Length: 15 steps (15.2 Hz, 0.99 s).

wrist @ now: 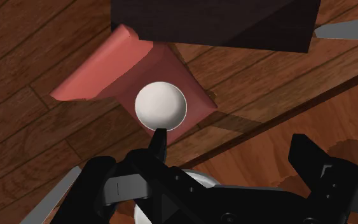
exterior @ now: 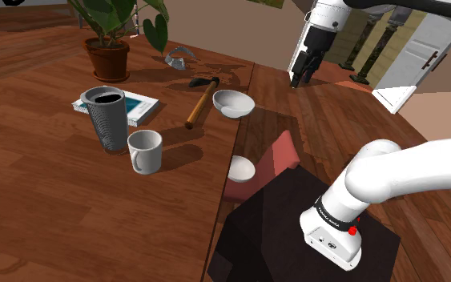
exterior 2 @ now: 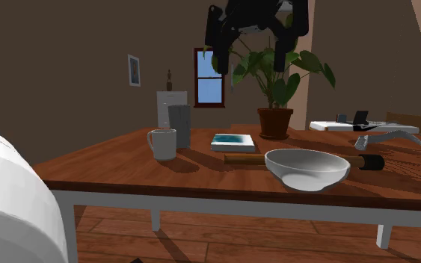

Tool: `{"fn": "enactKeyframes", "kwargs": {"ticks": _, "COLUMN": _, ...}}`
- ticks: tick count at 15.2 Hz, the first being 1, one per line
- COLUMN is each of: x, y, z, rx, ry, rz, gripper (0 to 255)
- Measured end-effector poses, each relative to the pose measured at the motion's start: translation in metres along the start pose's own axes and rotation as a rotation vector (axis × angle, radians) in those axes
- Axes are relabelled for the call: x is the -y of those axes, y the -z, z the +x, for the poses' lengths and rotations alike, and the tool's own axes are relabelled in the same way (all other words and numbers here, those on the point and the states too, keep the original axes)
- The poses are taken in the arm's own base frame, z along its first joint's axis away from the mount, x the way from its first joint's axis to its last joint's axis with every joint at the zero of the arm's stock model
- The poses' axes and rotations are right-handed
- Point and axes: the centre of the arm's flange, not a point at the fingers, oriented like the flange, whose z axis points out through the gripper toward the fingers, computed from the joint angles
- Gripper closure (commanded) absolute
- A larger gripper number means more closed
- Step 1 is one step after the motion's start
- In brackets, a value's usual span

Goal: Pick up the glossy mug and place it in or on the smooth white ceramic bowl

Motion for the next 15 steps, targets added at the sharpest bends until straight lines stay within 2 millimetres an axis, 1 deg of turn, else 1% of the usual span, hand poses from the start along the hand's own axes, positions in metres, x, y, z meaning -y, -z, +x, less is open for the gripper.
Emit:
{"fn": "enactKeyframes", "kwargs": {"ticks": 1, "x": 0.0, "y": 0.0, "z": 0.0, "rx": 0.0, "ry": 0.0, "rz": 0.0, "gripper": 0}}
{"fn": "enactKeyframes", "kwargs": {"ticks": 3, "x": 0.012, "y": -0.006, "z": 0.008, "rx": 0.001, "ry": -0.003, "rz": 0.001, "gripper": 0}}
{"fn": "enactKeyframes", "kwargs": {"ticks": 7, "x": 0.056, "y": -0.021, "z": 0.025, "rx": 0.004, "ry": -0.011, "rz": 0.002, "gripper": 0}}
{"fn": "enactKeyframes", "kwargs": {"ticks": 10, "x": 0.09, "y": -0.037, "z": 0.043, "rx": 0.006, "ry": -0.018, "rz": 0.004, "gripper": 0}}
{"fn": "enactKeyframes", "kwargs": {"ticks": 15, "x": 0.146, "y": -0.06, "z": 0.067, "rx": 0.009, "ry": -0.031, "rz": 0.007, "gripper": 0}}
